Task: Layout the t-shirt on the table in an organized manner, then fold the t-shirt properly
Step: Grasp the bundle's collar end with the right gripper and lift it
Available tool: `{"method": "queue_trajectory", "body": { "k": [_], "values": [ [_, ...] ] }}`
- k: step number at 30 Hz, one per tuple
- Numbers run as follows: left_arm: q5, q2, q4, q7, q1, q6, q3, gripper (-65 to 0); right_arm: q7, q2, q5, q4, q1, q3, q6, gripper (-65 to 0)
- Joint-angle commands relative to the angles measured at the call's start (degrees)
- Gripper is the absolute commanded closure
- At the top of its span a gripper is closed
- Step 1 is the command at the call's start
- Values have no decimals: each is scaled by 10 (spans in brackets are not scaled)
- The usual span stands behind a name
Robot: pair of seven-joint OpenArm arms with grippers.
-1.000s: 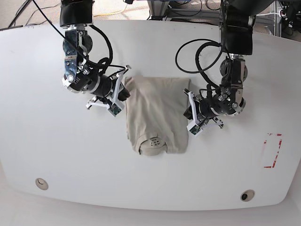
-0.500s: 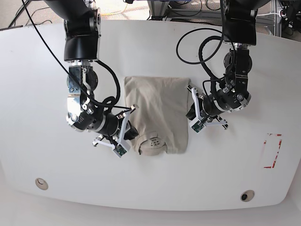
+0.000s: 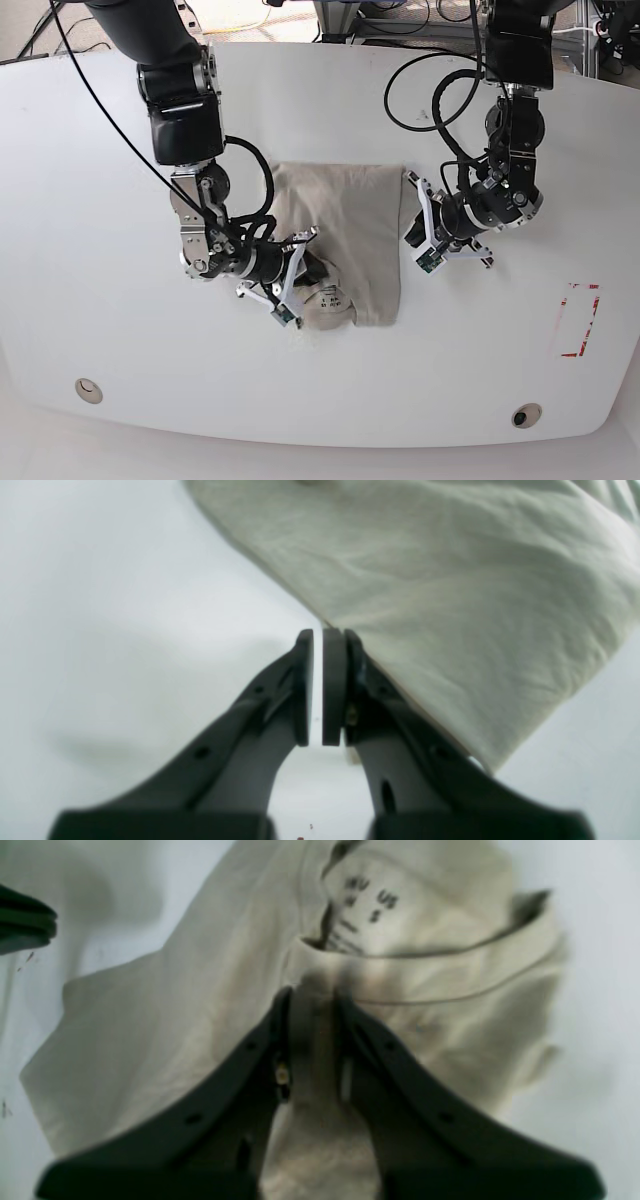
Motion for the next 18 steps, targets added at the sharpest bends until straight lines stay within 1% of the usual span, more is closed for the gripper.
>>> {"method": "queue_trajectory", "body": {
  "k": [1,4,5,9,13,18],
  "values": [
    [-3,-6,12,-8,-11,4,-14,-17,42,5,10,-32,15,-3,3,-62],
    [-3,-6,12,-8,-11,4,-18,-17,67,9,10,-60,15,-3,3,-62],
    [-3,-6,12,-8,-11,4,-18,-17,70,16,10,-62,15,-3,3,-62],
    [-3,-6,12,-8,-12,4,-18,-17,59,26,13,-53,16,-3,3,-62],
    [-3,-6,11,-8,-13,4,-18,-17,-3,38,14,39,11,0,3,-60],
    [-5,-5,11,-8,-13,4,-17,-17,-81,42,15,157,-11,10,3,-60]
  ]
}}
